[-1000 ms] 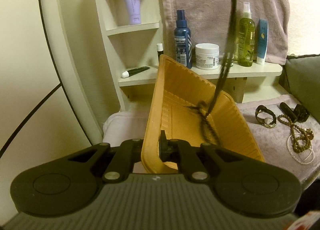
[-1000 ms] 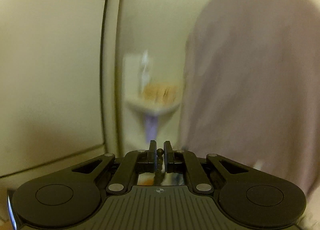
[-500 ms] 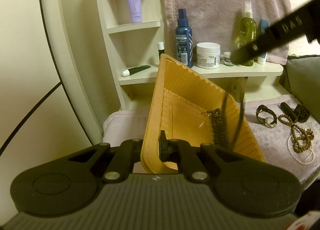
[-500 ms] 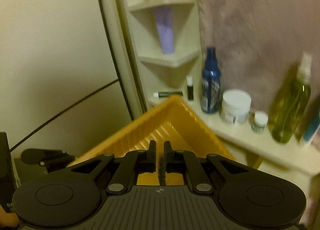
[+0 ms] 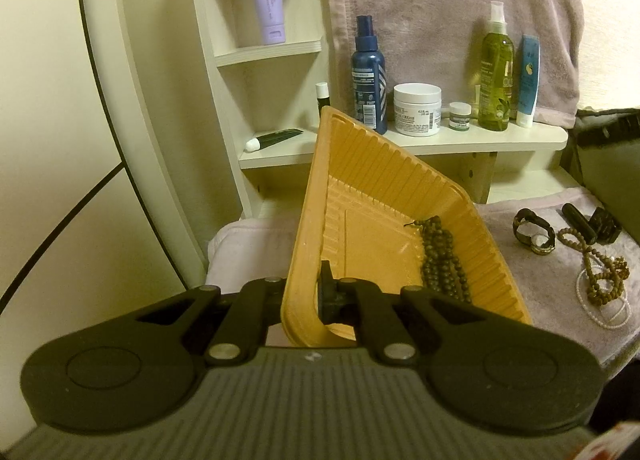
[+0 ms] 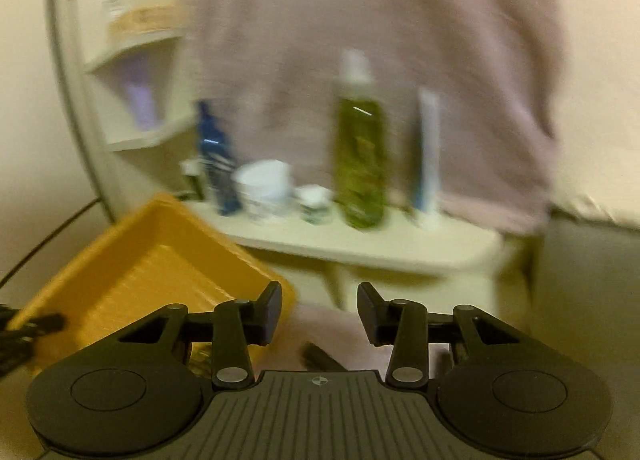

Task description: Organize jewelry

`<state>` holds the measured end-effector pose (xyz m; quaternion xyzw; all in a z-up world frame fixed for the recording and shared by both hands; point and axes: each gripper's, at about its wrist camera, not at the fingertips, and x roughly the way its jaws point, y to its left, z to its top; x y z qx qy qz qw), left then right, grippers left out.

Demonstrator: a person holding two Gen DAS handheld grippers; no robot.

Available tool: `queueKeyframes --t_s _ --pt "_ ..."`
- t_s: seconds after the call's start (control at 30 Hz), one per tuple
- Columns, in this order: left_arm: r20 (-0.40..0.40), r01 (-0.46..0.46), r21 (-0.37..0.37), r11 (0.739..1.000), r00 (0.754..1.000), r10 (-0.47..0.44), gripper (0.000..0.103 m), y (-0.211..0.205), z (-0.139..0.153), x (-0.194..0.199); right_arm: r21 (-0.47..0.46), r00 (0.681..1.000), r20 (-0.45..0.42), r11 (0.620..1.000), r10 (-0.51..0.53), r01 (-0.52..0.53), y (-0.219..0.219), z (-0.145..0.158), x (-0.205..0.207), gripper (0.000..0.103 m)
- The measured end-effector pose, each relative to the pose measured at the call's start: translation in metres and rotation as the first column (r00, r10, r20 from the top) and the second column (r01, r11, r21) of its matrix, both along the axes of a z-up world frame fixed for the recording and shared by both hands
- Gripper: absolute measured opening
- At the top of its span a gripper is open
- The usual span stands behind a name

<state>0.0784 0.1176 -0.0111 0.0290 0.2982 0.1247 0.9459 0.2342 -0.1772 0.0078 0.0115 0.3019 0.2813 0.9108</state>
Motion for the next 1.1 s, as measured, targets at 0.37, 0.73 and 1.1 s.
queueKeyframes --t_s 0.37,0.73,1.1 --pt "-0.015 0.005 0.01 1.0 1.0 -0.005 0.005 -0.001 0.003 0.002 -0.249 0.993 0.028 0.963 0.116 -0.105 0.015 -0.066 -0.011 0.042" --pt "-0.03 -0.001 0.015 1.0 1.0 0.001 0.005 -0.003 0.003 0.004 -0.373 0.95 -0.019 0.879 0.313 -0.297 0.04 -0.095 0.016 0.042" --pt "-0.033 0.001 0.016 1.0 0.999 0.0 0.005 -0.002 0.004 0.004 -0.418 0.914 -0.079 0.819 0.399 -0.394 0.047 -0.102 0.026 0.022"
